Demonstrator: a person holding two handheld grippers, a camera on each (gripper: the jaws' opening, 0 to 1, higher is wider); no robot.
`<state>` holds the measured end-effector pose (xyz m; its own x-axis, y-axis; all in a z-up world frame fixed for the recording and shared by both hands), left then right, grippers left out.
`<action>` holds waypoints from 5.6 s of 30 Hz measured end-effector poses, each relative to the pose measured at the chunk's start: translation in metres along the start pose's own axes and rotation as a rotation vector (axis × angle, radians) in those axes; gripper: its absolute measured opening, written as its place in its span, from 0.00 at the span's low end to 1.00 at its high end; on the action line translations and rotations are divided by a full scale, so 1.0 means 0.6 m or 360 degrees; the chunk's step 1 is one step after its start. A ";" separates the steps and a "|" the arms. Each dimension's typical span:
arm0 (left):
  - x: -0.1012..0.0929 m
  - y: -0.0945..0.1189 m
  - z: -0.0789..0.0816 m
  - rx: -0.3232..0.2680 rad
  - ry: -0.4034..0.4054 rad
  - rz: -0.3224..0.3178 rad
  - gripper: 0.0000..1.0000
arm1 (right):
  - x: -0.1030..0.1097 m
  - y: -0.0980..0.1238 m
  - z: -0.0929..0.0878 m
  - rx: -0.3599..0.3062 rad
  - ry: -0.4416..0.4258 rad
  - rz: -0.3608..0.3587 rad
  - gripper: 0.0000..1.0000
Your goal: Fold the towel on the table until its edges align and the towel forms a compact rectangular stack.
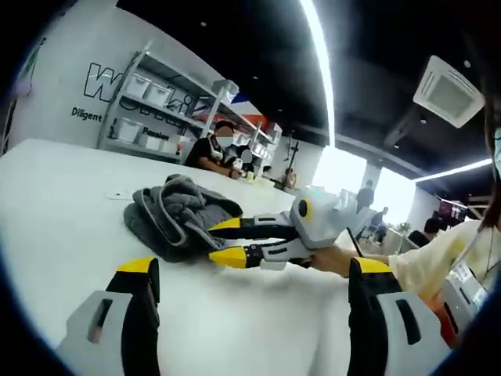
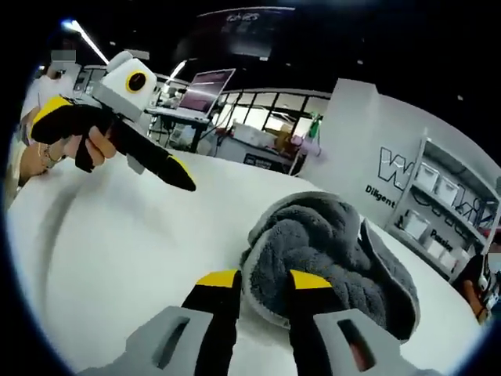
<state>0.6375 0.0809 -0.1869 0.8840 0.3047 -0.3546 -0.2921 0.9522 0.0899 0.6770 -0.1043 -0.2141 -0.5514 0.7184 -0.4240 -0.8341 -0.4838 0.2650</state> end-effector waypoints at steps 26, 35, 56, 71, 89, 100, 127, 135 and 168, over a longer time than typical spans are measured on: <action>-0.001 -0.001 -0.008 0.0022 0.0013 0.0009 0.98 | -0.060 0.043 0.062 -0.0190 0.0150 -0.0334 0.01; 0.001 0.001 -0.007 0.0014 0.0021 0.0019 0.98 | -0.084 0.057 0.100 -0.0268 0.0153 -0.0399 0.00; 0.005 0.003 -0.004 0.0022 0.0026 0.0015 0.97 | -0.177 0.091 0.213 -0.0377 0.0229 -0.0596 0.00; 0.000 0.007 -0.002 0.0005 0.0011 0.0011 0.97 | -0.223 0.131 0.276 -0.0475 0.0281 -0.0748 0.00; 0.004 0.009 -0.006 0.0016 0.0013 0.0015 0.97 | -0.290 0.192 0.300 -0.0533 0.0273 -0.0952 0.00; 0.006 0.008 -0.008 0.0024 0.0025 0.0023 0.97 | -0.335 0.243 0.309 -0.0558 0.0258 -0.1079 0.00; 0.010 0.003 -0.015 0.0067 0.0033 0.0045 0.97 | -0.409 0.316 0.149 -0.0218 0.0138 -0.1266 0.00; 0.015 0.001 -0.020 0.0095 0.0038 0.0055 0.97 | -0.412 0.310 0.091 -0.0076 0.0124 -0.1273 0.00; 0.030 0.003 -0.029 0.0110 0.0079 0.0106 0.96 | -0.388 0.309 -0.225 0.0589 -0.0274 -0.1200 0.02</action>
<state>0.6466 0.0875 -0.2094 0.8440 0.3672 -0.3910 -0.3219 0.9298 0.1783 0.6530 -0.4288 -0.1834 0.1831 0.8629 -0.4711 -0.9133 0.3266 0.2433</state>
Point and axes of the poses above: the point that each gripper's makers call its tool centre point, and the gripper's own axes: y roughly backward along the fingers, x roughly to its left, z roughly out of its top, the point moved 8 cm from there along y, roughly backward along the fingers, and after that the axes turned 3 degrees about -z, right-handed, at the moved point
